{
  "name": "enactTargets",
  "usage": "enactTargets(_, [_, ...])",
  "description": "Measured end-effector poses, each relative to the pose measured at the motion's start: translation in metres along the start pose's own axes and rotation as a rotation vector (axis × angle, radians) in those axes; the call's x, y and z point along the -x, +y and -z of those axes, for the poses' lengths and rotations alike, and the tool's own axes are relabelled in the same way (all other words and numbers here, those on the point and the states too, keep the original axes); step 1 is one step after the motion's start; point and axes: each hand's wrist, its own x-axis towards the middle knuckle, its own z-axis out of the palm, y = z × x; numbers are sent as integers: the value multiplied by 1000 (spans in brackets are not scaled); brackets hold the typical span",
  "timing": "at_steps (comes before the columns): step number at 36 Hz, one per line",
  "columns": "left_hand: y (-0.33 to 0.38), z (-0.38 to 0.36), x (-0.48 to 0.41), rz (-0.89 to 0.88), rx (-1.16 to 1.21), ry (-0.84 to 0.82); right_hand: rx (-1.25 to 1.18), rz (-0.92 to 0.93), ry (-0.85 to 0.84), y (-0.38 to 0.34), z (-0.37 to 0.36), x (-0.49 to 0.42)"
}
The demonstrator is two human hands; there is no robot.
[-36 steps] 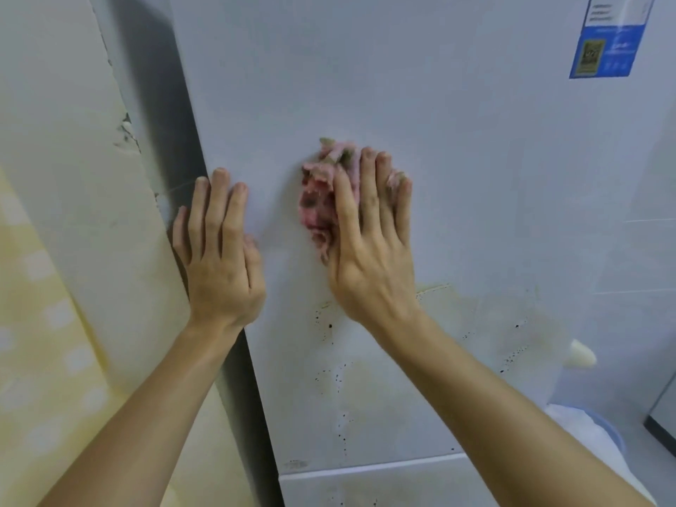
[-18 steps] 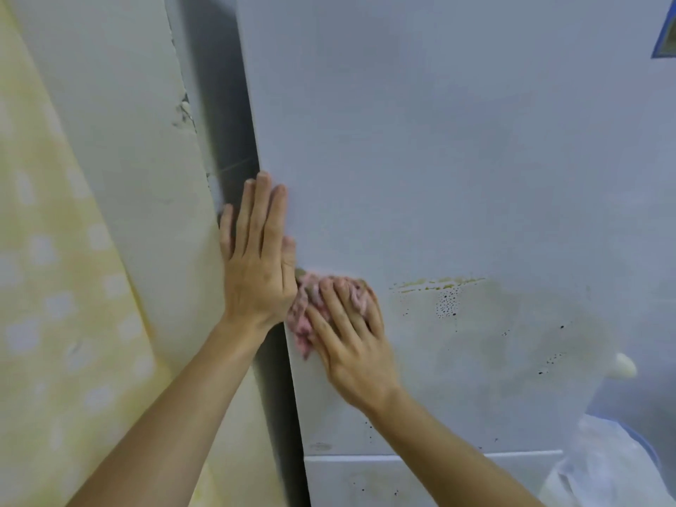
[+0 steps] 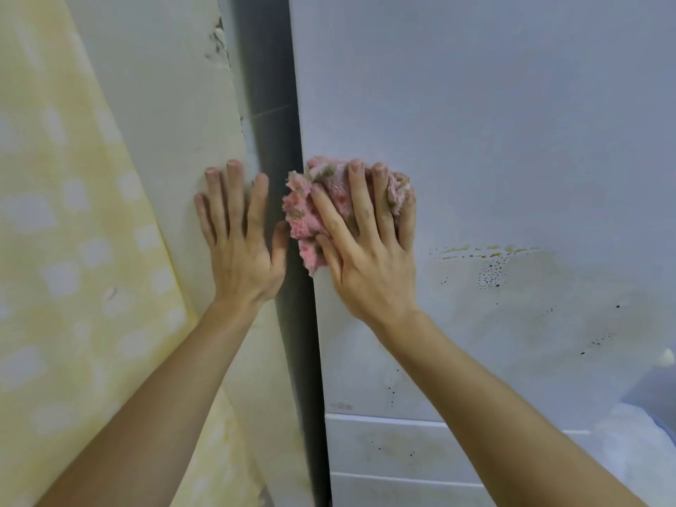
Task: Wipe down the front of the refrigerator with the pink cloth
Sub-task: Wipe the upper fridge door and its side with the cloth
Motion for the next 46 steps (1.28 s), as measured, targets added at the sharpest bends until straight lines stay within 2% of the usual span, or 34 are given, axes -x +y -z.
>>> enactTargets(5, [5, 0, 8, 43, 19, -9, -12, 99, -143, -6, -18, 85])
enactTargets(9, [4, -1, 23, 68, 15, -51, 61, 271, -332, -2, -19, 160])
enactTargets(14, [7, 0, 23, 89, 13, -42, 59, 335, -428, 8, -11, 169])
enactTargets(17, [8, -1, 24, 91, 19, -35, 19, 283, -355, 11, -6, 151])
enactTargets(22, [12, -3, 23, 102, 10, -3, -58, -90, -82, 16, 6, 49])
enactTargets(25, [12, -6, 23, 106, -17, 33, -47, -186, 5, 9, 8, 6])
enactTargets(27, [10, -7, 23, 100, -26, 50, -55, -166, 32, 0, 4, 9])
enactTargets(29, [8, -9, 23, 96, -12, 56, -88, -68, 14, -6, -5, 32])
enactTargets(35, [8, -6, 24, 90, -2, 21, -44, 373, -361, 7, -12, 140])
enactTargets(39, [11, -3, 23, 102, 17, 16, -35, 541, -431, 27, -5, 145])
enactTargets(42, [18, -2, 25, 108, 15, 24, -39, 524, -410, 34, 2, 132])
enactTargets(46, [31, -3, 31, 54, 20, 11, -63, 218, -197, 42, 14, 82])
